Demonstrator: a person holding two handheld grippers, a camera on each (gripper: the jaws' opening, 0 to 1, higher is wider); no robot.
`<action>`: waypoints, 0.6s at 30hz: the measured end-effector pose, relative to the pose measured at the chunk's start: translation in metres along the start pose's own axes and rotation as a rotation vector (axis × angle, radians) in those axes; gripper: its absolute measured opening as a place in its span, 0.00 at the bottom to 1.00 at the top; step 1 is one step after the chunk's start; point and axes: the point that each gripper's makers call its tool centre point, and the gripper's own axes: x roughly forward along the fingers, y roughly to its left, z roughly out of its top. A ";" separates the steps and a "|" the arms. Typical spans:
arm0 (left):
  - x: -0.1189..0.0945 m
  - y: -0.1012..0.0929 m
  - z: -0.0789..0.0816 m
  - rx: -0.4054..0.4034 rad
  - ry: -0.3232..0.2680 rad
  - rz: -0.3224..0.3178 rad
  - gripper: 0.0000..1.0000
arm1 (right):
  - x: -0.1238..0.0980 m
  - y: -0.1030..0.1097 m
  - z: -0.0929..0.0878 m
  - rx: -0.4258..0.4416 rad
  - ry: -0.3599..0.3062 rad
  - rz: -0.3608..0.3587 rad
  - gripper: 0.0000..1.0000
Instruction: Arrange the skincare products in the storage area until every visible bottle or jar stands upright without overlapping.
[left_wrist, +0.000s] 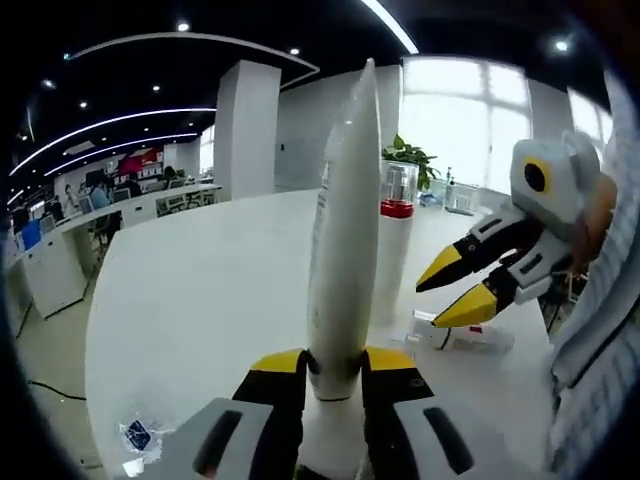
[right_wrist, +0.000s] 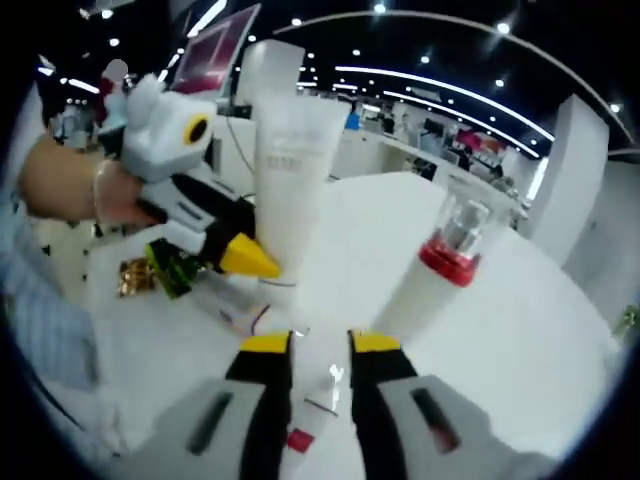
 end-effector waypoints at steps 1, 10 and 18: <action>0.001 0.000 0.000 0.017 0.003 -0.015 0.21 | -0.002 -0.004 -0.001 0.019 0.000 -0.013 0.19; 0.013 -0.004 0.004 0.146 0.029 -0.206 0.21 | -0.013 -0.023 -0.024 0.094 0.040 -0.068 0.19; 0.028 -0.010 0.011 0.228 0.055 -0.341 0.21 | -0.018 -0.022 -0.033 0.112 0.058 -0.077 0.19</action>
